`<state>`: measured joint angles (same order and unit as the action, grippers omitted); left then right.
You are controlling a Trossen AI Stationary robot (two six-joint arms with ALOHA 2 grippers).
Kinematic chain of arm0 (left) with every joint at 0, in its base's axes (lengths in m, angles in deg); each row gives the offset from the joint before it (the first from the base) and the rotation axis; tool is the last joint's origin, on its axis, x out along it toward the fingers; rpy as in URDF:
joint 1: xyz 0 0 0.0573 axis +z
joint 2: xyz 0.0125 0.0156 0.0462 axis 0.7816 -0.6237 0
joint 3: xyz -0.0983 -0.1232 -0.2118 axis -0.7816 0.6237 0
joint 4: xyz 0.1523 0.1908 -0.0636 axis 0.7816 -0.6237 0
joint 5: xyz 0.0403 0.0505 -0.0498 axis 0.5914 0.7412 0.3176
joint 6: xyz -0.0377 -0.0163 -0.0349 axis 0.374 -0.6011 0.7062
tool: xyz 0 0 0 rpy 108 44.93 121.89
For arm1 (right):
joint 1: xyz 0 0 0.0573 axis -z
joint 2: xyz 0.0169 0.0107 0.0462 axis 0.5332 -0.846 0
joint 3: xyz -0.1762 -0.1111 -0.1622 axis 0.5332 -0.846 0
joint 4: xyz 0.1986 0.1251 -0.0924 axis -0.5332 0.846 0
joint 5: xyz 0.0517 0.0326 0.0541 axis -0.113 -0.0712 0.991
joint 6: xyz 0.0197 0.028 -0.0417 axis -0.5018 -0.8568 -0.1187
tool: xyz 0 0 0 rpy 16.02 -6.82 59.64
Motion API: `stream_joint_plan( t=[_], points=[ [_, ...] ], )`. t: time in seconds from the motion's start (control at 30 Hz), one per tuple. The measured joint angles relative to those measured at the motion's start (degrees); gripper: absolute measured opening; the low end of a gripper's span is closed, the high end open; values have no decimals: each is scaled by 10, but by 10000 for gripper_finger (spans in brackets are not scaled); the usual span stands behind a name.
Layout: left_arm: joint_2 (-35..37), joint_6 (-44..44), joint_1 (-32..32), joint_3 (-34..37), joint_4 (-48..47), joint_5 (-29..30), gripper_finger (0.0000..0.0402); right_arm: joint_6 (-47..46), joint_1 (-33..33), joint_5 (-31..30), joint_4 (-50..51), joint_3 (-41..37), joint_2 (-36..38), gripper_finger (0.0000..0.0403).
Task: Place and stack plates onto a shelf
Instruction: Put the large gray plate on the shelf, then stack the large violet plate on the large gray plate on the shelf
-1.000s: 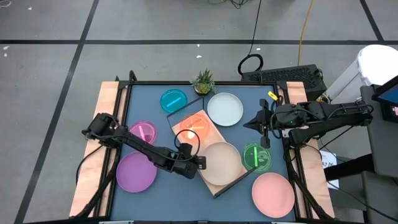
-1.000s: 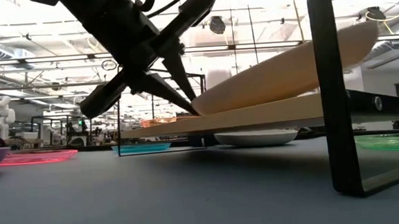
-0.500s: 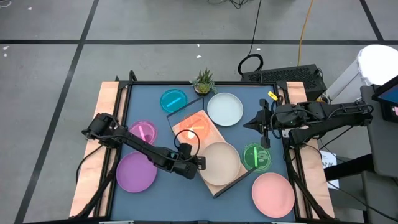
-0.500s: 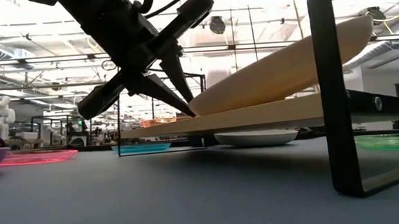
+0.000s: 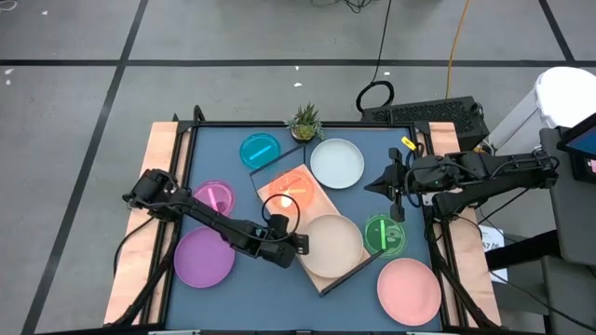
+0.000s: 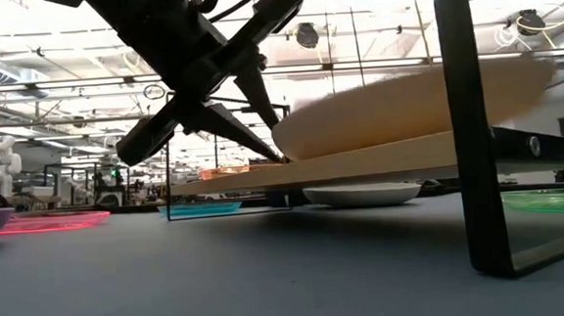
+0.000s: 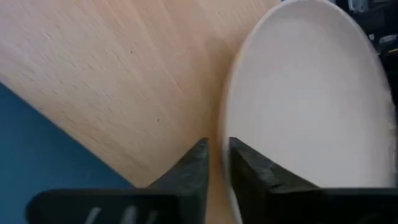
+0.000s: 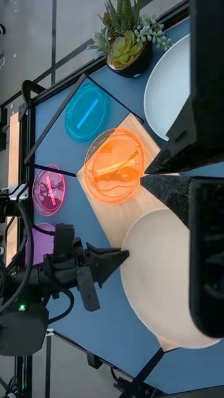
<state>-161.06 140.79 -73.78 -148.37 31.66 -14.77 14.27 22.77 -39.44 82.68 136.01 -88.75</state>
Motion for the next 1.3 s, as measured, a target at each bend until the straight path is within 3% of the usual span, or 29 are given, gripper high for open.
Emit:
stream_joint_plan(
  t=[0.17,0.3,0.7,1.03,1.17,1.3],
  points=[
    [0,3,0,0,-5,0,132,0,0,0,0,0,0,0],
    [0,3,0,0,-7,0,154,0,0,0,0,0,0,0],
    [22,4,0,-2,-20,-4,159,0,0,0,0,0,0,0],
    [94,-16,-2,0,-134,-12,159,-13,0,2,2,0,0,0],
    [127,-58,2,0,-159,-50,159,-17,0,3,4,0,0,0],
    [152,-118,9,0,-174,-131,159,-22,0,3,4,0,0,0]
  ],
)
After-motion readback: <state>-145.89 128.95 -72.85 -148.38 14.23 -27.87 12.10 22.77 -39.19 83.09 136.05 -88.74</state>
